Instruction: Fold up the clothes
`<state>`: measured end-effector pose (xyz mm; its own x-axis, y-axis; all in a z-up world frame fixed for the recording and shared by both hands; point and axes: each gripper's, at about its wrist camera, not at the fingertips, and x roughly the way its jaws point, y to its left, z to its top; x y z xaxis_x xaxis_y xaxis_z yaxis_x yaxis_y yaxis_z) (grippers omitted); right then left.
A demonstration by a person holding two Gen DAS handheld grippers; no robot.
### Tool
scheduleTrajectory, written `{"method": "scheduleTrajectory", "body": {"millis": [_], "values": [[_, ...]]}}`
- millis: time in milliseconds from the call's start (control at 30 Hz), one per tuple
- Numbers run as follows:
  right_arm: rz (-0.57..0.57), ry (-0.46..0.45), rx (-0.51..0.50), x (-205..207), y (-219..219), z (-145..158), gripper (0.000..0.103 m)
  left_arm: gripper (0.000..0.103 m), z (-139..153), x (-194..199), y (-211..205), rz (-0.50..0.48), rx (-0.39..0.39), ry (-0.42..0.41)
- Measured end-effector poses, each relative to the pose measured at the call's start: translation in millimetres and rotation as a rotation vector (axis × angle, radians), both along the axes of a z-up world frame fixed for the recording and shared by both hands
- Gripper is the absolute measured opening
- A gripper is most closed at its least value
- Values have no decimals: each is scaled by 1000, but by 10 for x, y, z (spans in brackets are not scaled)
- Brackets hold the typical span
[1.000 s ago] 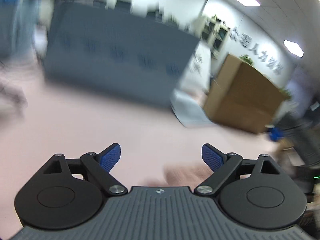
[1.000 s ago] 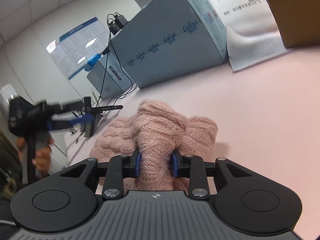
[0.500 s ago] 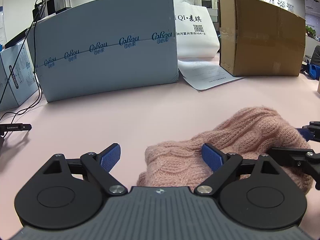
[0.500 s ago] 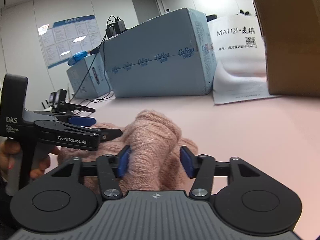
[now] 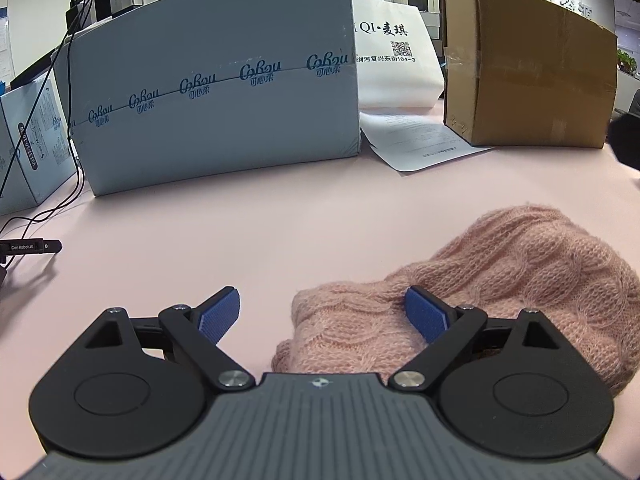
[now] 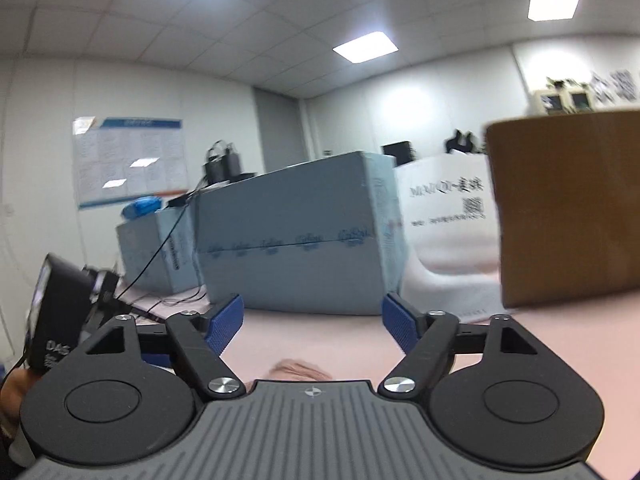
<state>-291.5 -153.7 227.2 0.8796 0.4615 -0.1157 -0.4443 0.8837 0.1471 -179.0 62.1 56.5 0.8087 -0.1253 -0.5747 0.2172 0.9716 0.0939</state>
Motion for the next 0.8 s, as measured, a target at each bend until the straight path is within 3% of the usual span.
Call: {"method": "scheduleTrajectory", "body": {"millis": [133, 200, 267, 333, 800], "values": [[56, 149, -121, 256, 313, -181, 58, 95, -32, -20, -14, 13, 17, -9], [2, 242, -158, 435, 335, -414, 59, 100, -81, -20, -41, 21, 54, -10], [-29, 390, -72, 647, 162, -659, 83, 103, -143, -11, -32, 31, 53, -6], [-16, 528, 70, 794, -32, -745, 84, 103, -159, 13, 19, 29, 13, 16], [1, 526, 126, 753, -128, -762, 98, 103, -207, 134, 334, -28, -167, 118]]}}
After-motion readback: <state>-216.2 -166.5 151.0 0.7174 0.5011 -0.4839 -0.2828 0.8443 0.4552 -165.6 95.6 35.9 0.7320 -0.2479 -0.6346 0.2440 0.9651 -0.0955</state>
